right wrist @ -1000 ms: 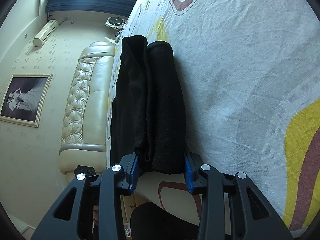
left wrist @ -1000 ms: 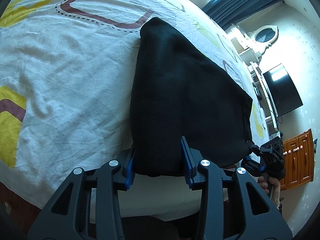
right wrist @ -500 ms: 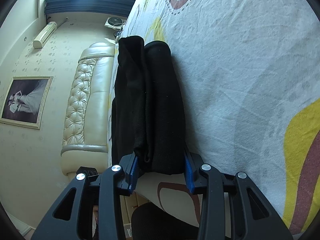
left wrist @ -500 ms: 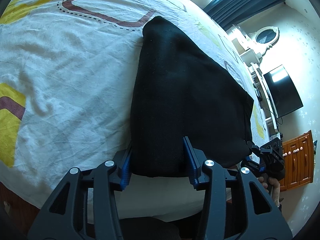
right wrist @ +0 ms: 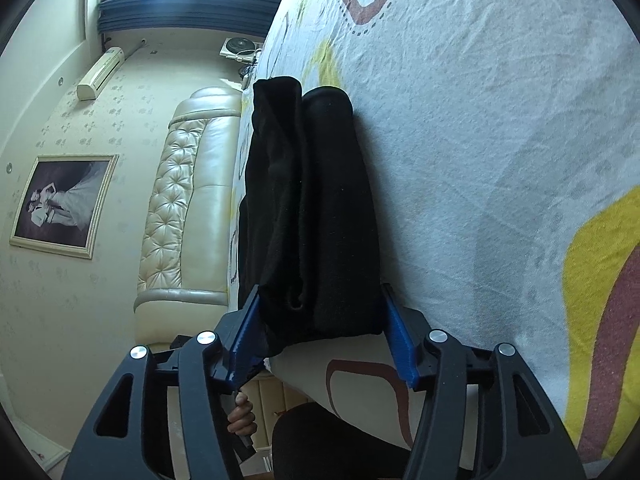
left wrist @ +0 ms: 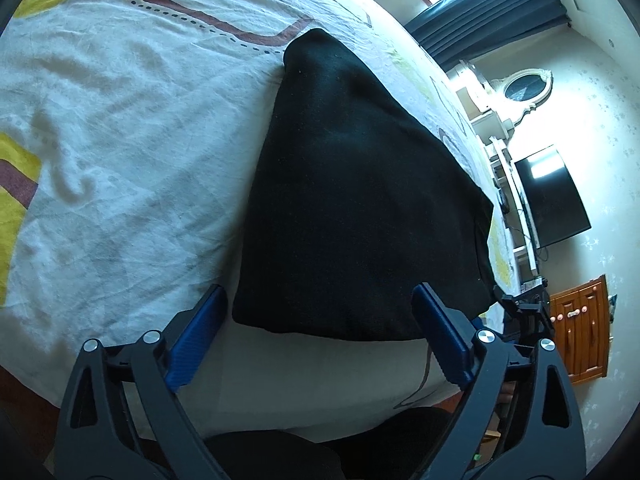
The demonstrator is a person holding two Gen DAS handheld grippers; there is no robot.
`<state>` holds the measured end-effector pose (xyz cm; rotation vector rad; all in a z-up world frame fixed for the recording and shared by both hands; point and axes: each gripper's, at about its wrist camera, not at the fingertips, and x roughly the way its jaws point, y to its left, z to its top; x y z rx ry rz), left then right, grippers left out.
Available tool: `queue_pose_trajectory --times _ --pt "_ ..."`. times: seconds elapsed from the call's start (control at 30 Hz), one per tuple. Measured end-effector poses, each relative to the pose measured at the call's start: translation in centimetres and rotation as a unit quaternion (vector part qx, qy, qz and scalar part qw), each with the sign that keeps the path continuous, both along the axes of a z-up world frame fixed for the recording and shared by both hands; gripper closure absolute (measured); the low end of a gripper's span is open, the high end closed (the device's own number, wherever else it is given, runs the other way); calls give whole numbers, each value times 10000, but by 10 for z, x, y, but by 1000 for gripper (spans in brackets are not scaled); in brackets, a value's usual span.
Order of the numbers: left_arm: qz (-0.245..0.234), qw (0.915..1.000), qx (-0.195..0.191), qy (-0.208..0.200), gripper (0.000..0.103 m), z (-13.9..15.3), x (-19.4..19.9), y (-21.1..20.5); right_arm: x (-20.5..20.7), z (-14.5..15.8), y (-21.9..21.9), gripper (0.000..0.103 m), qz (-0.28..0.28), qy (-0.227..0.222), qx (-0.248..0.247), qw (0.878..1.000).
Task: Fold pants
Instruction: 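Open both tools and withdraw them from the folded pants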
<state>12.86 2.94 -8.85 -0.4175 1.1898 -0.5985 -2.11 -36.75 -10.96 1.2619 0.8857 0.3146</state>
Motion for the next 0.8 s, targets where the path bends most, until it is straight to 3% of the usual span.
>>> queue_pose_trajectory --times 0.2,0.37,0.57,0.8 --pt "-109 9975 622 -320 4 5 -14 -10 -6 15 9 29 44 30 -459 9989" --pt "-121 9916 1136 -611 3 7 -24 -16 -12 22 15 29 71 134 -865 9961" --pt "-58 9863 1459 -764 3 12 -31 -14 -19 25 25 25 92 250 -1323 9909" --pt "133 9759 1800 -1229 3 32 -44 -13 -22 34 45 24 165 345 -2128 9764"
